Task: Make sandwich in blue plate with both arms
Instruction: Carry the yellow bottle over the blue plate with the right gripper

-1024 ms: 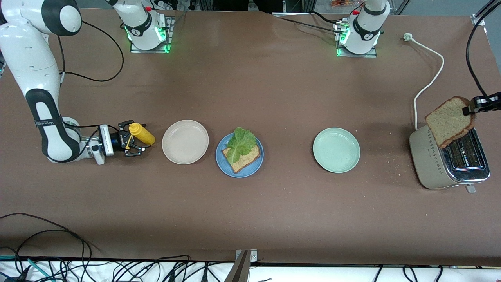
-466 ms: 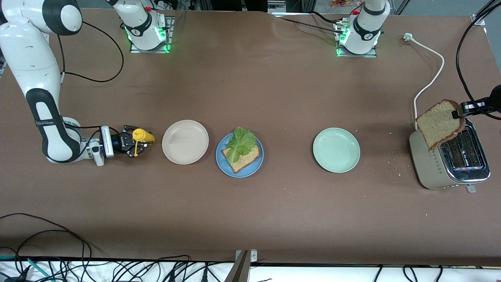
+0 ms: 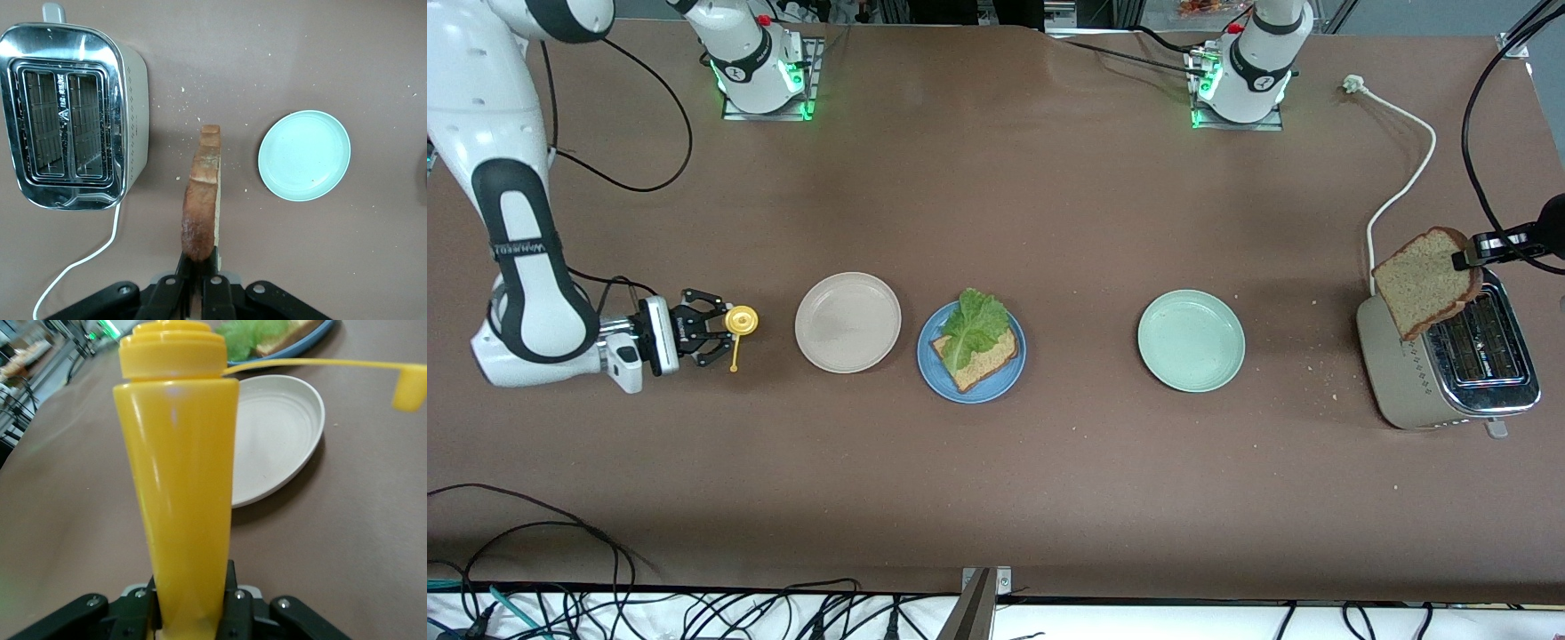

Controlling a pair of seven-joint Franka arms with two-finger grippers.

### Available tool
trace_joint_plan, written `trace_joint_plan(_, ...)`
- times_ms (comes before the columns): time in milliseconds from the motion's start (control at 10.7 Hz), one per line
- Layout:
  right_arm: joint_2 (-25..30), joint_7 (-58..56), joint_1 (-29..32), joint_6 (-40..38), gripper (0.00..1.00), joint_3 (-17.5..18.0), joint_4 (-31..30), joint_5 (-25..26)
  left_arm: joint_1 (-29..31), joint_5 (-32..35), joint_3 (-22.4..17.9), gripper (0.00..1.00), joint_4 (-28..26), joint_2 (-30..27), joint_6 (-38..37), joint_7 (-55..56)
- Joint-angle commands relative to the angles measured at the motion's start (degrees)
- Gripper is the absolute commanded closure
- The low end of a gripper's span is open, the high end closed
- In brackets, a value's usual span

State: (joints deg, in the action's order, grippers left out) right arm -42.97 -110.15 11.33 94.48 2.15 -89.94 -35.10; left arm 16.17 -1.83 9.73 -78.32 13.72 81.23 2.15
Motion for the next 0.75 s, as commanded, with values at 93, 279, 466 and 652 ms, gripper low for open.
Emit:
trace_joint_plan(93, 12.3, 27.7, -9.1, 2.5, 1.0, -0.4, -0.8, 16.3, -0.2, -0.4, -0.1, 1.0, -0.3, -0.3, 0.5, 0.8)
trace_joint_plan(279, 16.6, 39.4, -14.8, 2.5, 1.0, -0.3, -0.8, 23.7, -0.2, -0.5, -0.1, 1.0, -0.3, -0.3, 0.5, 0.8)
trace_joint_plan(466, 19.7, 51.6, -22.8, 2.5, 1.0, -0.3, -0.8, 31.5, -0.2, -0.5, -0.1, 1.0, -0.3, -0.3, 0.5, 0.8)
trace_joint_plan(652, 20.5, 62.4, -30.2, 2.4, 1.0, -0.1, -0.4, 38.0, -0.2, -0.5, -0.1, 1.0, -0.3, -0.3, 0.5, 0.8)
